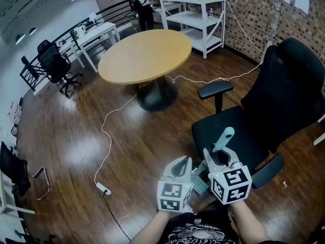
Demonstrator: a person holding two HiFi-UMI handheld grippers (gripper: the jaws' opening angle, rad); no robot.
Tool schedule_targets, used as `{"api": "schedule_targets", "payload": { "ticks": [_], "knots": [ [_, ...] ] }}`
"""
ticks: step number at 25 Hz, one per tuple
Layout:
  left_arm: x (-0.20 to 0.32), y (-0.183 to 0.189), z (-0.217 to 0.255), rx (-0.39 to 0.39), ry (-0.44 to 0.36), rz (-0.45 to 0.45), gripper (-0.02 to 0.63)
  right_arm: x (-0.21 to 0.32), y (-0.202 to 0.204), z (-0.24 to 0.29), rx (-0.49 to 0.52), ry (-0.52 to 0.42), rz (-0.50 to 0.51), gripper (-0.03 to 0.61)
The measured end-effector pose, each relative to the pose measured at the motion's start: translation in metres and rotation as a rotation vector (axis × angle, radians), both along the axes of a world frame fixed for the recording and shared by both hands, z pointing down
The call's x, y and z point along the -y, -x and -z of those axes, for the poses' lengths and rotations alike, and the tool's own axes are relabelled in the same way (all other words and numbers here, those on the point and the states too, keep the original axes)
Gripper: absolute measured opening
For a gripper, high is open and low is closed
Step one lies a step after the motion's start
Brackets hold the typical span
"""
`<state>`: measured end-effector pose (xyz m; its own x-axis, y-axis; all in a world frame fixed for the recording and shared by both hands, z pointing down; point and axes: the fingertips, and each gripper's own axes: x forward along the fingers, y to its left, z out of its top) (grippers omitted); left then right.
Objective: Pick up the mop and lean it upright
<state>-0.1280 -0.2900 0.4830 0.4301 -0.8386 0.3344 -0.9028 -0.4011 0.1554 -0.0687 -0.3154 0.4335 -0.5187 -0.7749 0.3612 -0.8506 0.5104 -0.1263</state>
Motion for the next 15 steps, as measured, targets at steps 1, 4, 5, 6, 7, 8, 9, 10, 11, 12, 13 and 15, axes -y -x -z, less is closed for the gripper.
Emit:
{"api": "schedule_targets", "payload": {
  "ticks": [1, 4, 5, 6, 7, 8, 9, 10, 11, 12, 13, 15],
  "knots": [
    [-0.001, 0.001, 0.002, -0.002, -0.005, 0.002, 0.0, -0.002, 0.002, 0.008, 0.004, -0.012, 0.003, 0.091],
    [-0.002, 0.004, 0.007, -0.006, -0.019, 0.013, 0.0, -0.005, 0.01, 0.028, 0.012, -0.044, 0.024, 0.091],
    [-0.002, 0.004, 0.008, -0.008, -0.021, 0.015, 0.0, -0.005, 0.012, 0.031, 0.012, -0.052, 0.031, 0.091],
    [-0.002, 0.003, 0.009, -0.007, -0.023, 0.016, 0.0, -0.005, 0.013, 0.034, 0.012, -0.058, 0.037, 0.091],
    [-0.002, 0.003, 0.009, -0.005, -0.025, 0.015, 0.0, -0.005, 0.014, 0.035, 0.011, -0.062, 0.041, 0.091],
    [-0.002, 0.002, 0.009, 0.001, -0.029, 0.014, 0.0, -0.005, 0.015, 0.036, 0.01, -0.064, 0.043, 0.091],
    [-0.002, 0.002, 0.01, 0.009, -0.035, 0.014, 0.0, -0.005, 0.015, 0.036, 0.008, -0.066, 0.043, 0.091],
    [-0.002, 0.003, 0.011, 0.016, -0.04, 0.013, 0.0, -0.004, 0.015, 0.035, 0.006, -0.066, 0.043, 0.091],
    [-0.002, 0.003, 0.011, 0.018, -0.042, 0.012, 0.0, -0.003, 0.015, 0.034, 0.005, -0.064, 0.041, 0.091],
    [-0.002, 0.003, 0.011, 0.011, -0.042, 0.013, 0.0, -0.003, 0.015, 0.033, 0.004, -0.062, 0.039, 0.091],
    [-0.002, 0.004, 0.011, -0.002, -0.042, 0.015, 0.0, -0.003, 0.015, 0.031, 0.003, -0.06, 0.037, 0.091],
    [-0.002, 0.006, 0.011, -0.027, -0.04, 0.025, 0.0, -0.002, 0.014, 0.029, 0.001, -0.056, 0.033, 0.091]
  ]
}}
